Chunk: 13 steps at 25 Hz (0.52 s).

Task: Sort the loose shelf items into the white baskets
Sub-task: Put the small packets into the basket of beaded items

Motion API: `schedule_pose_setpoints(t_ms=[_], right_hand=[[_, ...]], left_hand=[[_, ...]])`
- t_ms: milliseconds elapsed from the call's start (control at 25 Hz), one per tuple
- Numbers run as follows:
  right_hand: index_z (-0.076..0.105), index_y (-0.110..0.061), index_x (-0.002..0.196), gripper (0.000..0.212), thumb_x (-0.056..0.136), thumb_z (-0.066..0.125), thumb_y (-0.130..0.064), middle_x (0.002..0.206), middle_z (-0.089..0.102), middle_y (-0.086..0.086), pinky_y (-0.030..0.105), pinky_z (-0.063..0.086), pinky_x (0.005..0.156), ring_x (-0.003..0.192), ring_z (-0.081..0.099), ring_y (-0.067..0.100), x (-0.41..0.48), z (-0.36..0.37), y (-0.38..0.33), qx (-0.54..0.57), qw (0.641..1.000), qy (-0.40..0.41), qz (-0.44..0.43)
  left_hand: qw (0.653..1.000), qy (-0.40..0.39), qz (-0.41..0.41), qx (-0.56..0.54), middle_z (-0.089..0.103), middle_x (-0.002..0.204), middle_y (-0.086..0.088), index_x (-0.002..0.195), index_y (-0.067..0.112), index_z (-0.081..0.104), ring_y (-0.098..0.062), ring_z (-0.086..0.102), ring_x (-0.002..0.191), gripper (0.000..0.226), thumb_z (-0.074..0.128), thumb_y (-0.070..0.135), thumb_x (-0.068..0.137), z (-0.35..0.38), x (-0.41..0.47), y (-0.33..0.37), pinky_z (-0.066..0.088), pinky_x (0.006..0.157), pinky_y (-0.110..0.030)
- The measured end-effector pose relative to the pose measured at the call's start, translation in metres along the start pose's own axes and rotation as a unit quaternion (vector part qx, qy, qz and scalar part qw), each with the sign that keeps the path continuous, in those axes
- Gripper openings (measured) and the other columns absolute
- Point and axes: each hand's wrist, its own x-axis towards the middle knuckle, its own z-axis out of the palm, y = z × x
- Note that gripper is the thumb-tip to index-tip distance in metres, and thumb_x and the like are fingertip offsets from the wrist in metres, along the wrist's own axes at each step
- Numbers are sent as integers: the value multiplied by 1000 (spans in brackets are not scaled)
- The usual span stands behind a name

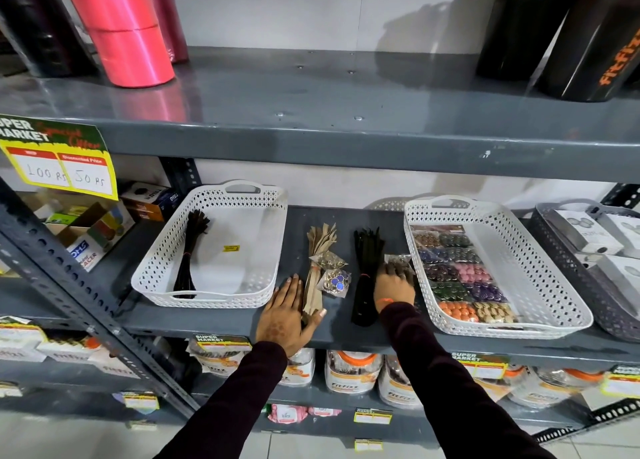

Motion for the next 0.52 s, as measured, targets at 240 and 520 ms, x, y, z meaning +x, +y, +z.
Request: schedule_pose_setpoints(t_ms=[240,520], right_hand=[[36,-9,142,50,95,50,-21,150,40,11,37,45,106,129,50,30,1,-25,-54,81,973,-59,-206],[56,-7,124,31,96,44,-7,125,64,16,42,54,90,114,62,35,3,-28,-87,10,984,-33,-176]], left_hand=[[1000,-7,0,1,32,152,-13,132,-4,48,-23,23,142,96,0,68,91,1,2,0,14,112,-34],[999,15,-10,-30,20,156,-11,148,3,20,-20,12,144,101,-8,74,83,-1,1,2,9,117,-32]])
